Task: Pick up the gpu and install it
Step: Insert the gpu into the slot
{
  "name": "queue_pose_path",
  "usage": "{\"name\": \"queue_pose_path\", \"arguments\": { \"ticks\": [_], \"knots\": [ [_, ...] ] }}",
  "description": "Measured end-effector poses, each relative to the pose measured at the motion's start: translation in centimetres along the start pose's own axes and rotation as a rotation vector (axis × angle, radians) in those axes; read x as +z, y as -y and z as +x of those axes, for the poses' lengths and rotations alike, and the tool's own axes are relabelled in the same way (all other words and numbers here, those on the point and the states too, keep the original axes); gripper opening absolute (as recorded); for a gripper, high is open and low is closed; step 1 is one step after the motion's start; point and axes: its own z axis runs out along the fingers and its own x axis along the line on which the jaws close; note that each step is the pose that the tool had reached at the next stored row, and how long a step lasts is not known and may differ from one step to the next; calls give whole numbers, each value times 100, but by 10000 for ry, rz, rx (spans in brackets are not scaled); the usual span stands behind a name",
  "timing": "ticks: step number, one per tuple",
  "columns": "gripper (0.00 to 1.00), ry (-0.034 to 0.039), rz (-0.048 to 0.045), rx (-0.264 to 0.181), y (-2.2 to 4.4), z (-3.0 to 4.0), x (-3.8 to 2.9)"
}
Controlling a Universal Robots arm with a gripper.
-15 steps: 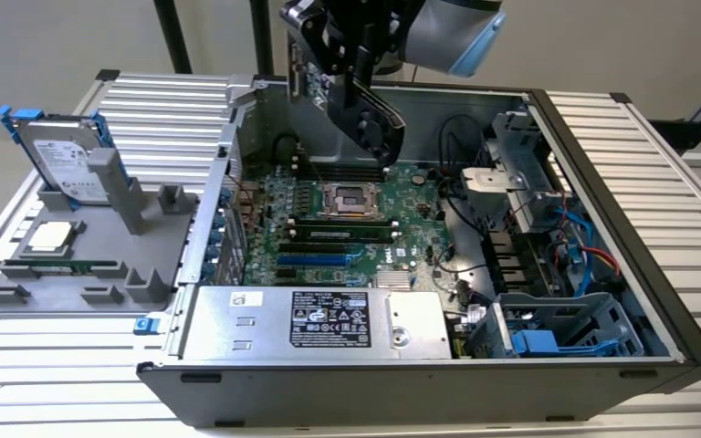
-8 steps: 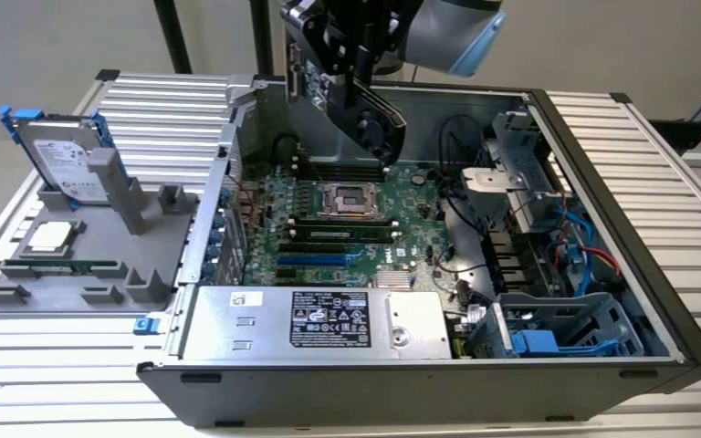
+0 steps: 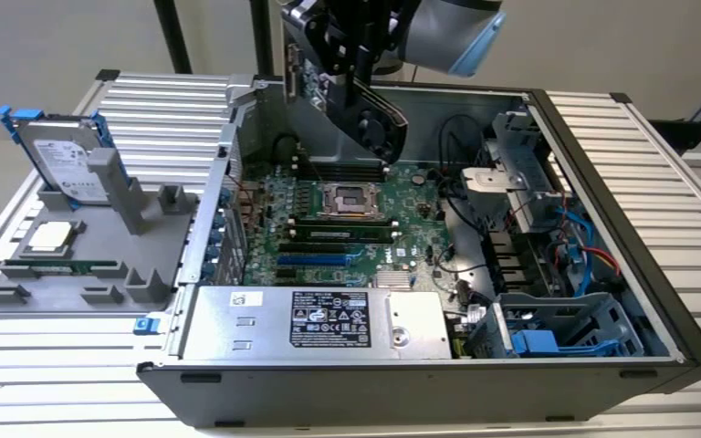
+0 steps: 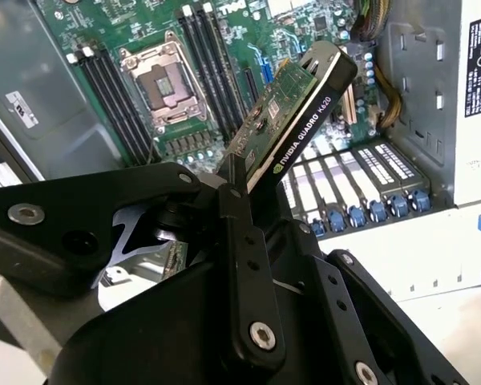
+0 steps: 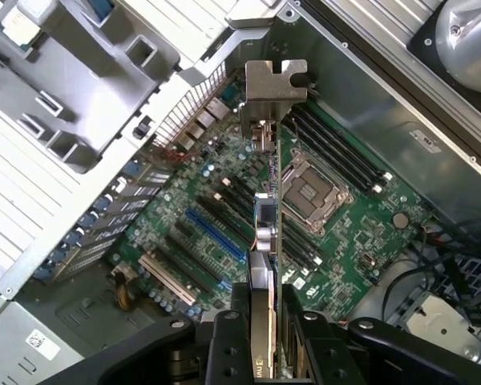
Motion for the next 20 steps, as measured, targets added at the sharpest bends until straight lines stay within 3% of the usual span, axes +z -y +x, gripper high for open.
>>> {"name": "queue_pose_path", "arguments": {
  "ticks": [20],
  "knots": [
    [0,-35,-13,-708,0,0,-5]
  ]
}}
